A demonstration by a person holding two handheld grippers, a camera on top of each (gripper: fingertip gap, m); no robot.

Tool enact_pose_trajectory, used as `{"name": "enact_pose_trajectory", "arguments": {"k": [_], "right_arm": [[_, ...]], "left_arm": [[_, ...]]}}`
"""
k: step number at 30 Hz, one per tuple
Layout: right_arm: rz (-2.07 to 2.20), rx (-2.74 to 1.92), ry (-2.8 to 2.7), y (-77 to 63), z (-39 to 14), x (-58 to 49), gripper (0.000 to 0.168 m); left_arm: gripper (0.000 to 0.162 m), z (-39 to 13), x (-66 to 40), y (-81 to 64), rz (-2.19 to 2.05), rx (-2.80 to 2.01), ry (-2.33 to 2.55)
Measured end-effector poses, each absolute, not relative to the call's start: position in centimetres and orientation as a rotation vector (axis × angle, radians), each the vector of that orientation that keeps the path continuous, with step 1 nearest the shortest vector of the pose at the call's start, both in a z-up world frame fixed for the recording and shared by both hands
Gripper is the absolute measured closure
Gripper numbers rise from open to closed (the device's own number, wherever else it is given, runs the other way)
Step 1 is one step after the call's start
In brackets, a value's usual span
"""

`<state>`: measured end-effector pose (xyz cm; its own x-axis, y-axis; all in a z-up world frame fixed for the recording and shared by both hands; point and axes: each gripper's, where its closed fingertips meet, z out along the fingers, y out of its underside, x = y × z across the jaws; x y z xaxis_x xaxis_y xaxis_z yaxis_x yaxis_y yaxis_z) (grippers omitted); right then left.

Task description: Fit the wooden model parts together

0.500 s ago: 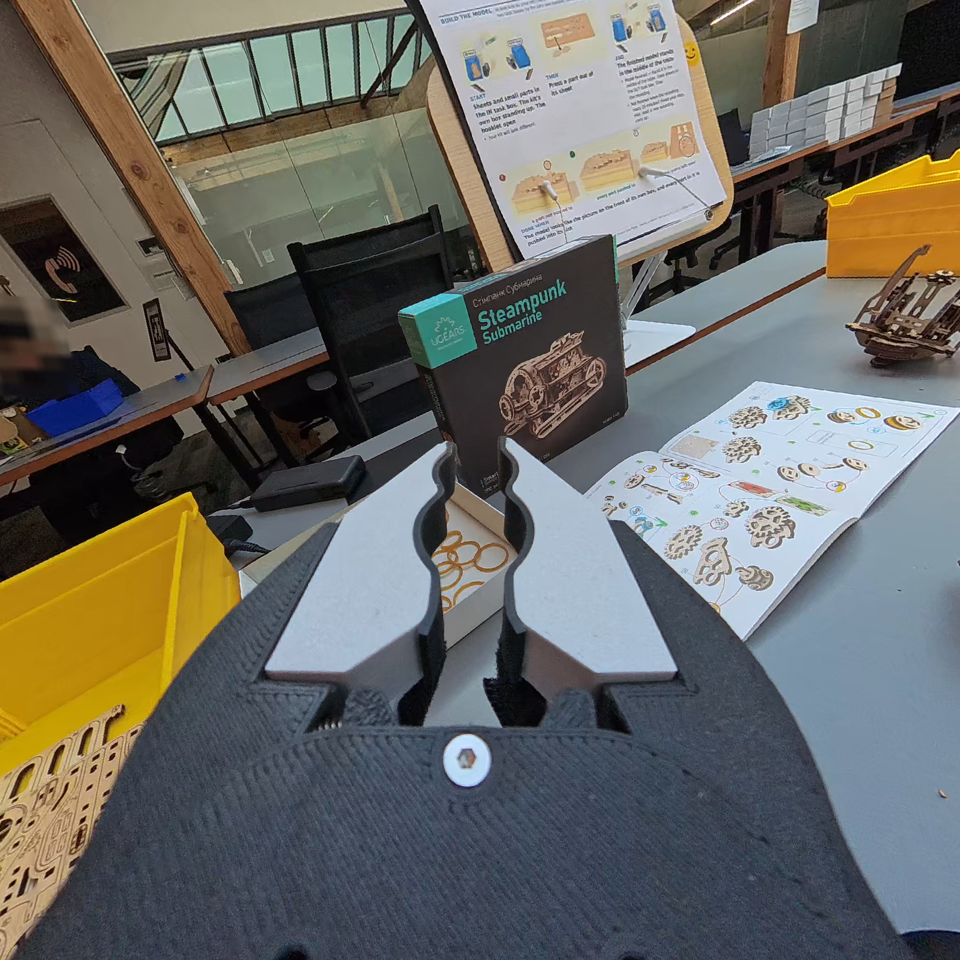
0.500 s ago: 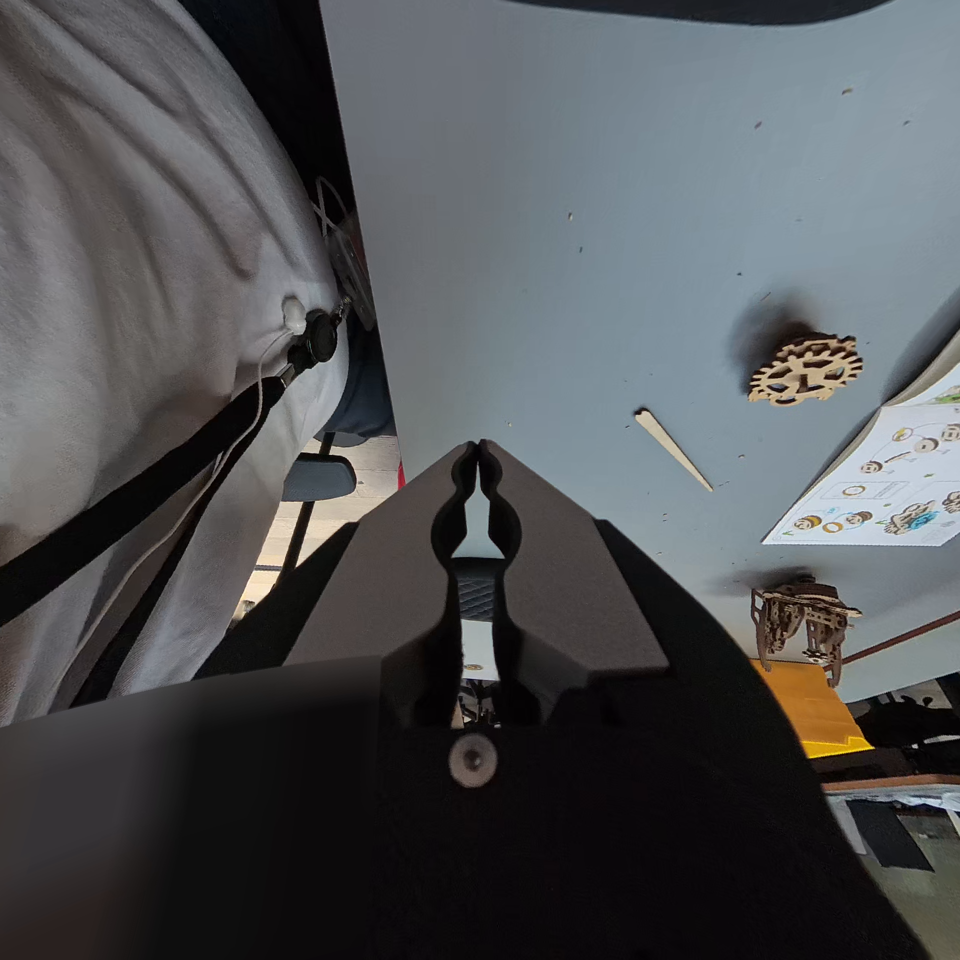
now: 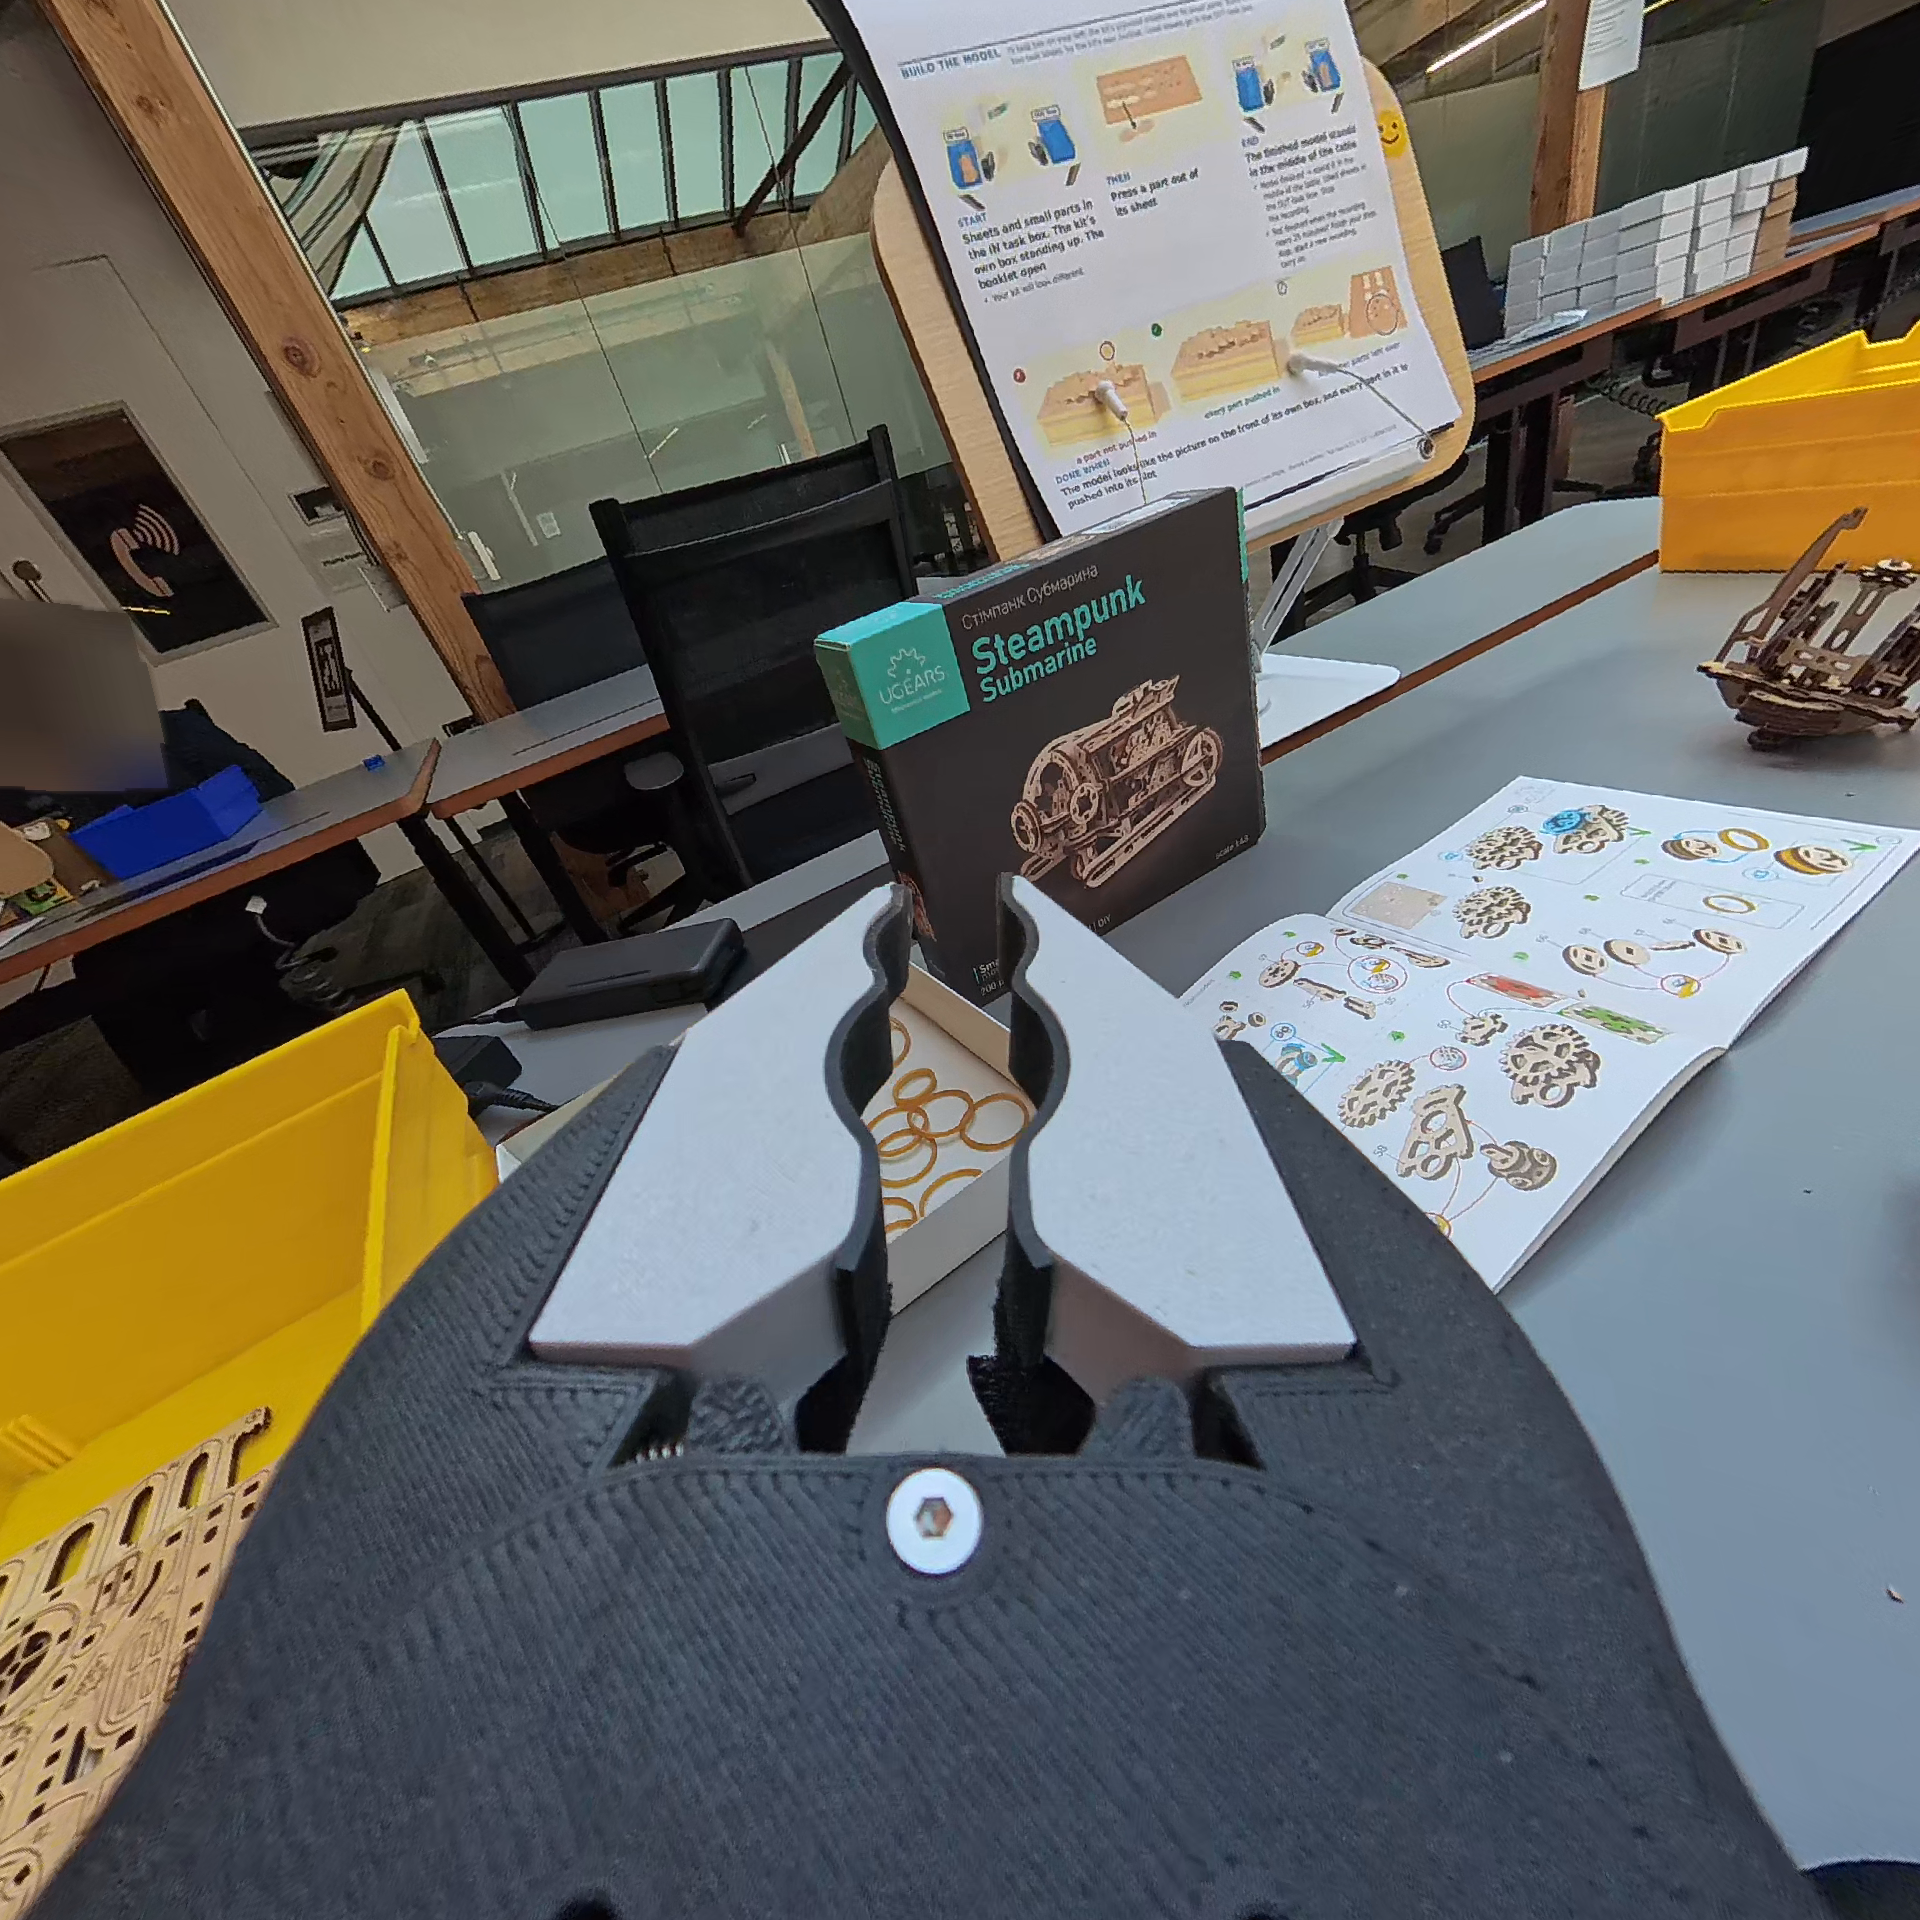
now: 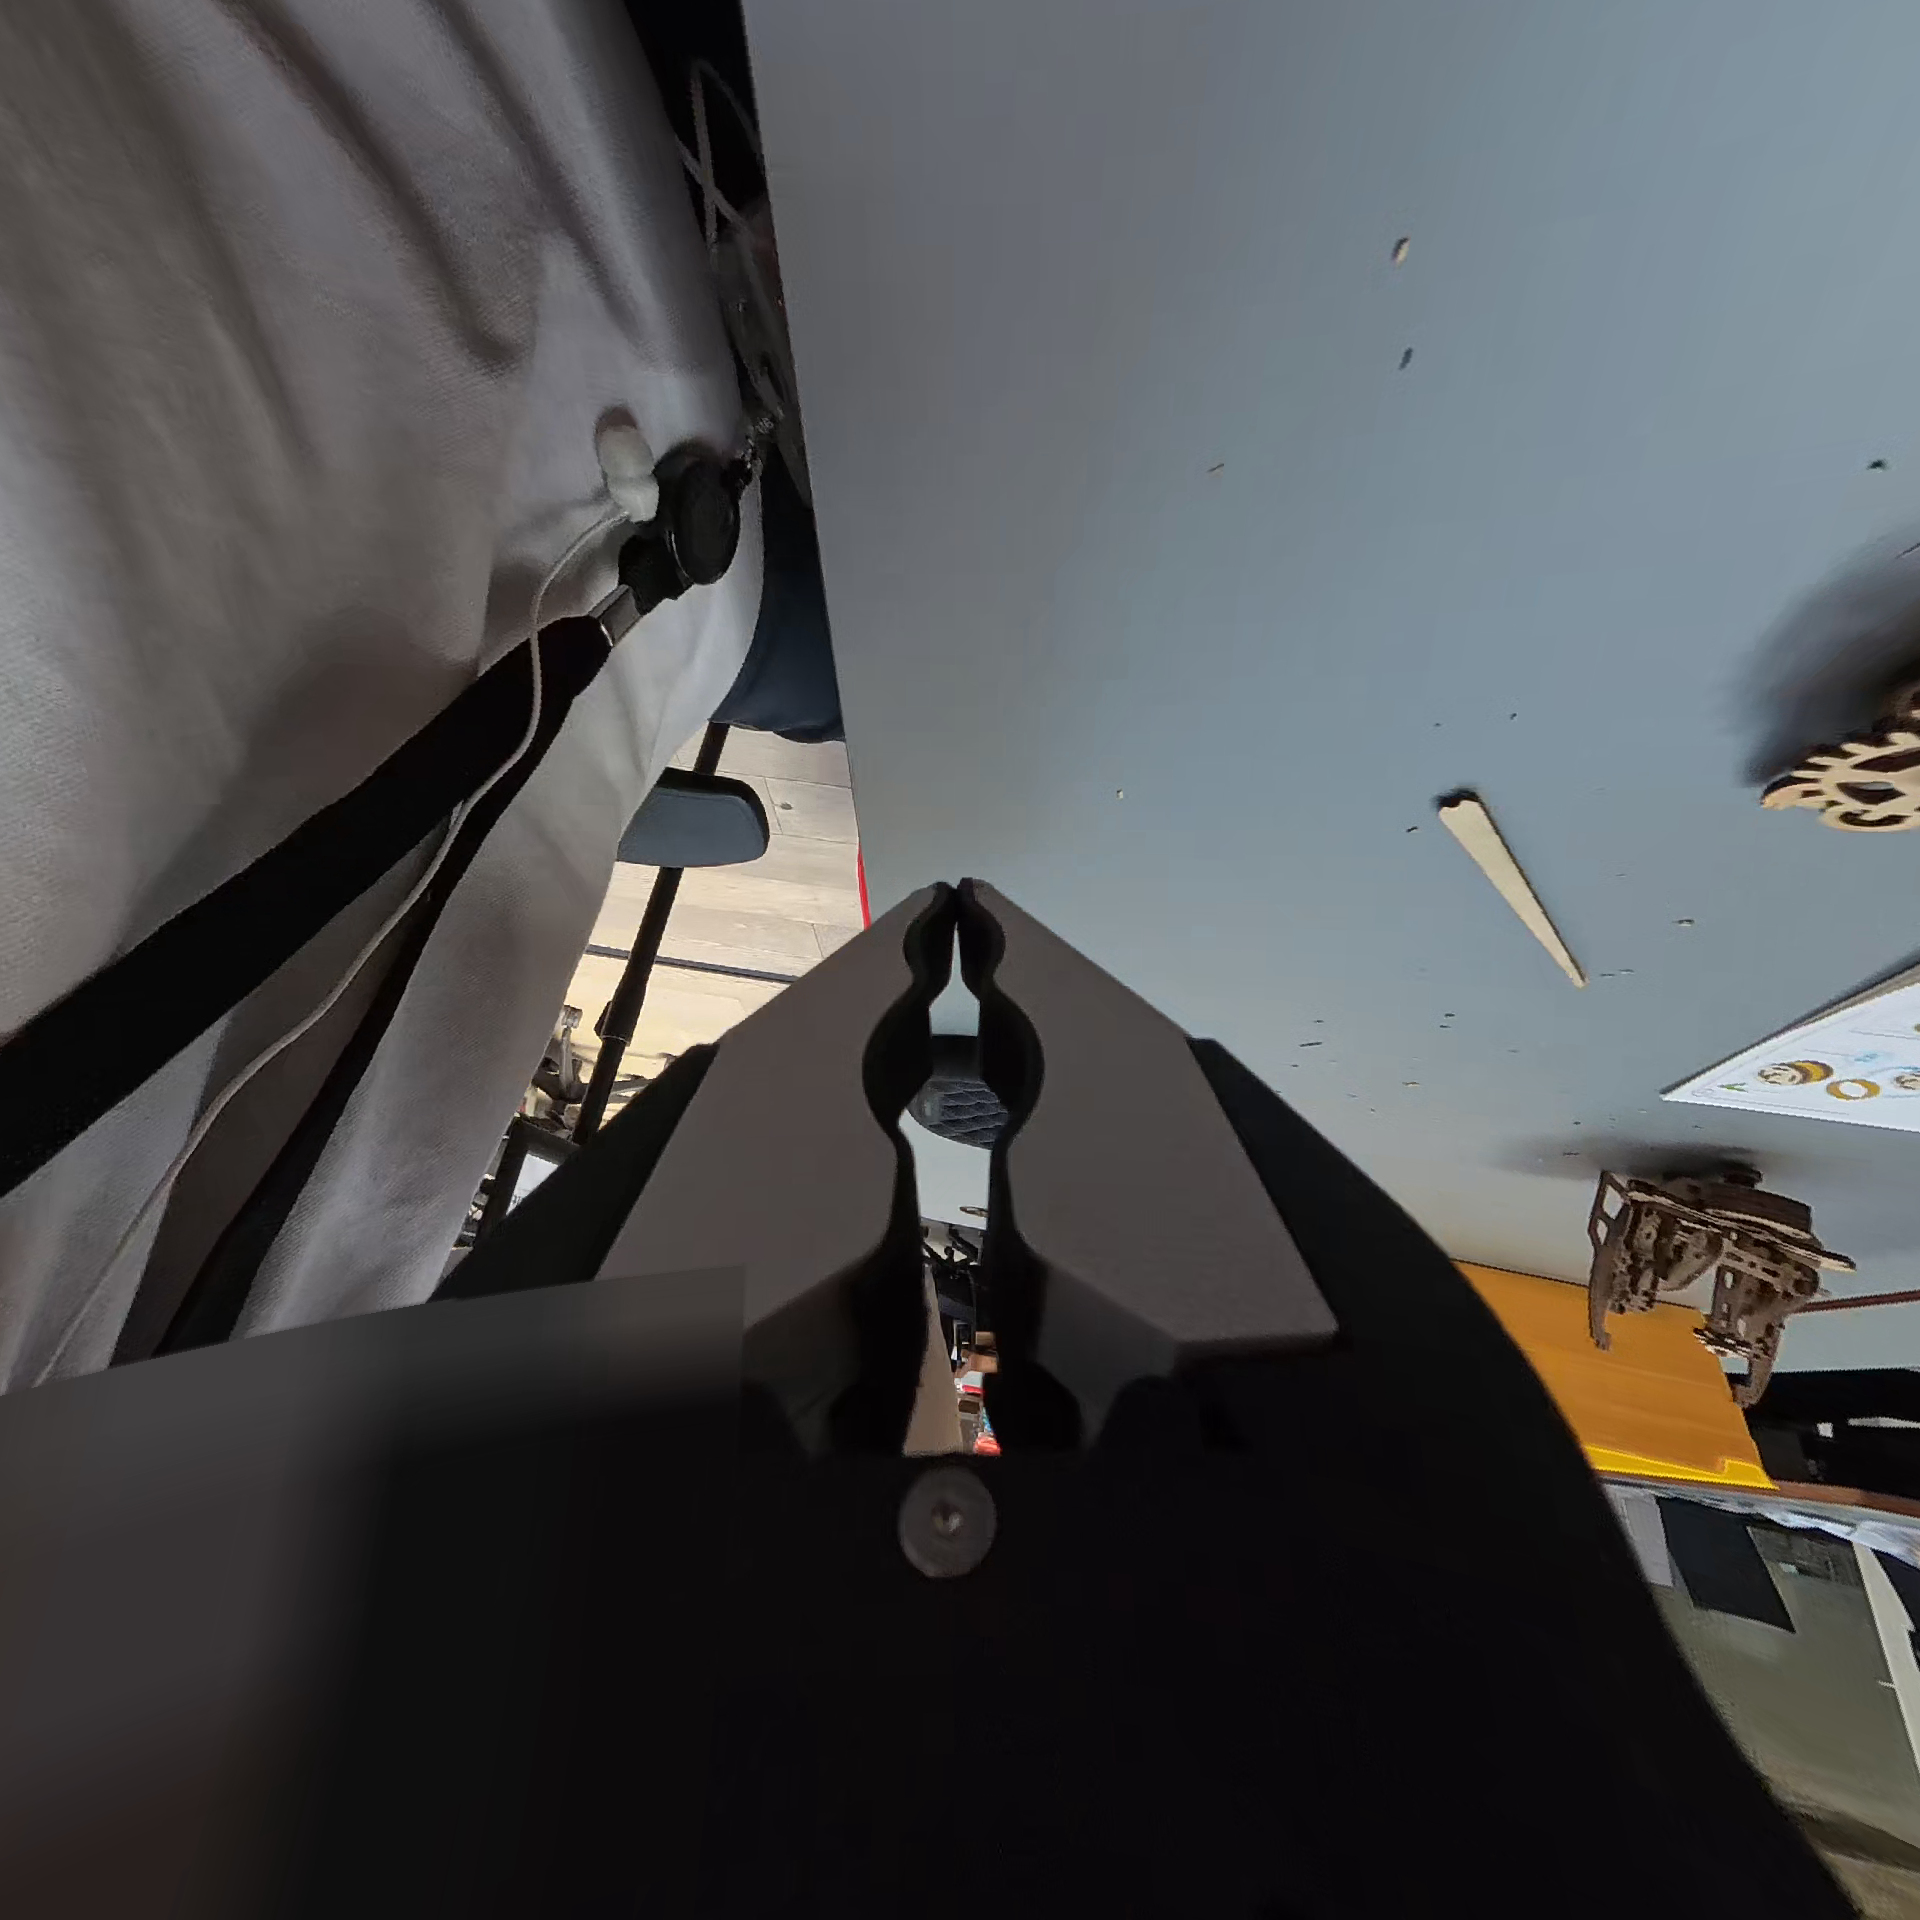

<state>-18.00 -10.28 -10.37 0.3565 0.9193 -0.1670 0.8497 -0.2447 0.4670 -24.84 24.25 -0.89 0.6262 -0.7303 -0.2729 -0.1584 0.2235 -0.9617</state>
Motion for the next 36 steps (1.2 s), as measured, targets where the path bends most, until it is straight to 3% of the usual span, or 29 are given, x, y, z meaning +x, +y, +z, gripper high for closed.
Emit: {"name": "enact_pose_trajectory", "arguments": {"k": [19,28,36], "right_arm": [[0.257,2.11,1.71,-8.1,-8.6,-21.7,0.168],[0.239,2.115,1.563,-9.1,-10.0,-16.8,0.168],[0.044,2.505,1.331,-6.1,-11.5,-11.1,0.168]], "left_arm": [[0.147,-1.5,-25.0,24.7,-0.456,-1.337,0.843],[0.147,-1.8,-24.9,24.7,-0.453,-1.344,0.858],[0.147,-1.7,-24.7,24.6,-0.453,-1.337,0.862]]}}
